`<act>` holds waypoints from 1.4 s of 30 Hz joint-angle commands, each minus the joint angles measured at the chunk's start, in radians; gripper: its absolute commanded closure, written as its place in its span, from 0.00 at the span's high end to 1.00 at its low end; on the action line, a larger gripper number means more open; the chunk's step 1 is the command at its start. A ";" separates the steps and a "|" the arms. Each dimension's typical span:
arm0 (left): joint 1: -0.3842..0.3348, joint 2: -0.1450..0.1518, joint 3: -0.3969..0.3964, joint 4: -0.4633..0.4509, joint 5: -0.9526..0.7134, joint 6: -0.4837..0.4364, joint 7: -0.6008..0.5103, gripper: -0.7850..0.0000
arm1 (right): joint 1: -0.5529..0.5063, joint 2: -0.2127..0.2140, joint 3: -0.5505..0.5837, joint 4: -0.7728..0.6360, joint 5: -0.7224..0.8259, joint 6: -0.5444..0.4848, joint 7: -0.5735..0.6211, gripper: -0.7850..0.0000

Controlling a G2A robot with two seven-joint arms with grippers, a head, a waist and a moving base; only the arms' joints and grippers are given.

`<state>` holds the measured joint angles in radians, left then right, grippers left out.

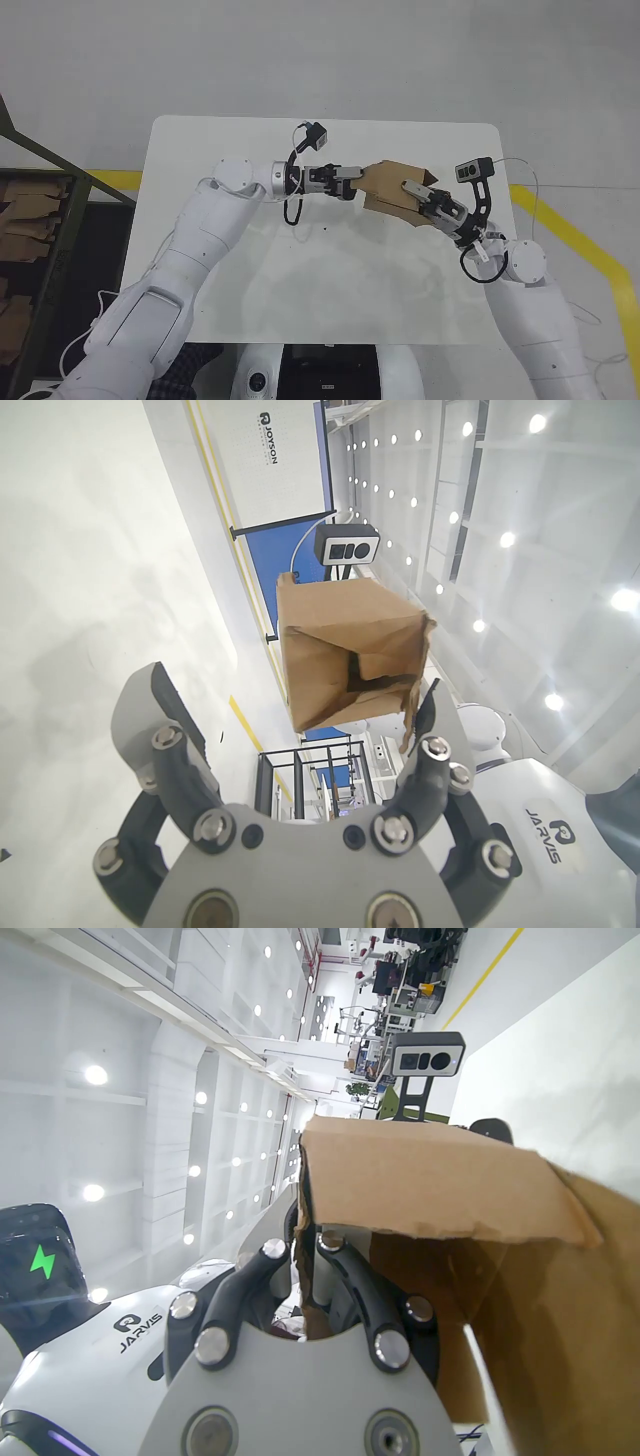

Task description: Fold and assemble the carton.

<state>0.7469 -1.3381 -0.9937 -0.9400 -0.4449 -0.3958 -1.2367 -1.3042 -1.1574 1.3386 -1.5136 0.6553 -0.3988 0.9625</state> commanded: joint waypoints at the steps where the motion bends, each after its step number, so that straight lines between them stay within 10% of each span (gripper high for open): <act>1: 0.000 -0.001 0.005 0.000 -0.002 -0.001 -0.002 1.00 | 0.001 0.000 0.003 0.001 0.014 0.007 0.009 0.00; 42: -0.021 -0.029 0.086 0.031 -0.018 -0.019 -0.043 1.00 | 0.016 -0.005 -0.019 0.016 0.117 0.070 0.107 0.00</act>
<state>0.7262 -1.3666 -0.9080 -0.9092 -0.4619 -0.4151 -1.2791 -1.2888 -1.1626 1.3209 -1.4986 0.7732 -0.3297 1.0700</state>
